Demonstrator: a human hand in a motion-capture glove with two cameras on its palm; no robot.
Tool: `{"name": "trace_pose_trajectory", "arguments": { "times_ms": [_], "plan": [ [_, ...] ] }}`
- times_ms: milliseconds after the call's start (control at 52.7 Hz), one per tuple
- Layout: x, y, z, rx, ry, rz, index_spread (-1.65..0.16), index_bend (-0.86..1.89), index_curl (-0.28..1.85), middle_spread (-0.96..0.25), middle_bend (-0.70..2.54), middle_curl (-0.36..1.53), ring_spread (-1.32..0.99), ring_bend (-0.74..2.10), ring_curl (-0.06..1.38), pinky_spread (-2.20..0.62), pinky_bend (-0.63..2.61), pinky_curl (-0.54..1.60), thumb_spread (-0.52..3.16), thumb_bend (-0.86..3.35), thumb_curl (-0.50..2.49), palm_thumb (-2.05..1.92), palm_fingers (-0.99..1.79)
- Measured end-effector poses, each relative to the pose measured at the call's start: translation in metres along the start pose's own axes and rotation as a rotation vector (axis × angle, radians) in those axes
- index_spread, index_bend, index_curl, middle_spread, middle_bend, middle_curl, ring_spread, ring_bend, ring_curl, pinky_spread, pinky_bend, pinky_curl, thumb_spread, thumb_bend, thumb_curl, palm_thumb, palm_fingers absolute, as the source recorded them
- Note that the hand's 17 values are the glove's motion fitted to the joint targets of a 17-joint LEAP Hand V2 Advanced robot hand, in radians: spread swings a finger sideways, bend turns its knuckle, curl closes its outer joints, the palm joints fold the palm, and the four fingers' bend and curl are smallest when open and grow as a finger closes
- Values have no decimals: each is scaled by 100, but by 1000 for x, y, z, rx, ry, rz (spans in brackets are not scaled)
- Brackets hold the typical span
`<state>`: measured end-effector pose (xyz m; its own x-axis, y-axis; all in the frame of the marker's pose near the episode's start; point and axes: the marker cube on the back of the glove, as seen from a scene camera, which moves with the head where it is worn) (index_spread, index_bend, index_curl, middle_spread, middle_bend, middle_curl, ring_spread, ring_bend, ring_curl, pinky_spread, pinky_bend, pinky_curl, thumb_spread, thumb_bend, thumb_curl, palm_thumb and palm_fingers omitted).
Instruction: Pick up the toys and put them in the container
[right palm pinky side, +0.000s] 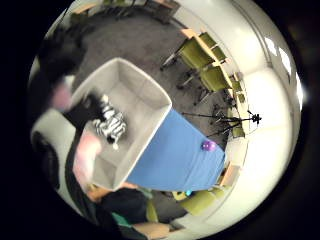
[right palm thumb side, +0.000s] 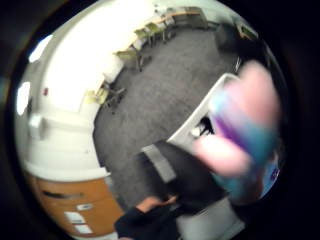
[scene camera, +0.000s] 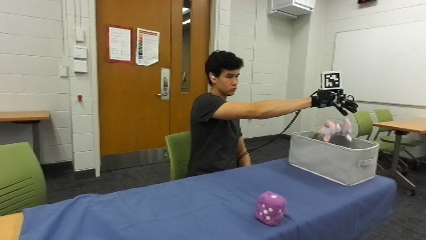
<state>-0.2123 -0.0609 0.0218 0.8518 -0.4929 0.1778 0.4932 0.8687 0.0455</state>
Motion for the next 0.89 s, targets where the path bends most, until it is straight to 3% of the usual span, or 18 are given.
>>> {"name": "trace_pose_trajectory", "arguments": {
  "times_ms": [19,57,152,284,341,417,512,607,683,759,891],
  "plan": [
    [3,0,1,-5,3,6,-32,17,85,-30,62,62,-33,114,42,-41,107,48,140,-9,27,-3,33],
    [8,1,1,-7,-1,7,-30,19,92,-27,52,63,-29,109,48,-35,121,56,129,-12,25,-12,5],
    [19,6,0,4,81,-47,-35,12,75,-23,41,54,-26,90,35,-24,124,50,113,-13,23,-17,-1],
    [-44,10,-3,30,63,-53,-35,13,66,-22,37,50,-24,78,27,-14,118,45,101,-13,19,-18,-6],
    [-19,17,-7,37,123,-90,-35,13,63,-22,35,49,-24,74,26,-11,115,43,98,-13,18,-18,-9],
    [10,24,-20,65,103,41,-33,12,59,-22,33,48,-25,71,25,-9,113,42,95,-13,17,-18,-8],
    [59,48,-31,76,168,-19,-31,12,54,-23,31,47,-26,69,25,-8,110,40,94,-12,15,-18,-7],
    [125,67,-41,98,277,115,-30,11,51,-24,28,46,-29,69,25,-8,109,39,93,-12,14,-18,-6],
    [156,86,-50,115,208,100,-28,10,47,-24,24,45,-31,70,26,-8,109,38,94,-12,14,-17,-7],
    [195,97,-55,128,204,279,-27,11,44,-25,22,44,-33,70,26,-8,109,38,94,-12,13,-17,-7],
    [279,134,-60,143,238,372,-27,11,40,-26,21,44,-35,70,27,-9,108,37,94,-11,12,-16,-6]
  ]
}}
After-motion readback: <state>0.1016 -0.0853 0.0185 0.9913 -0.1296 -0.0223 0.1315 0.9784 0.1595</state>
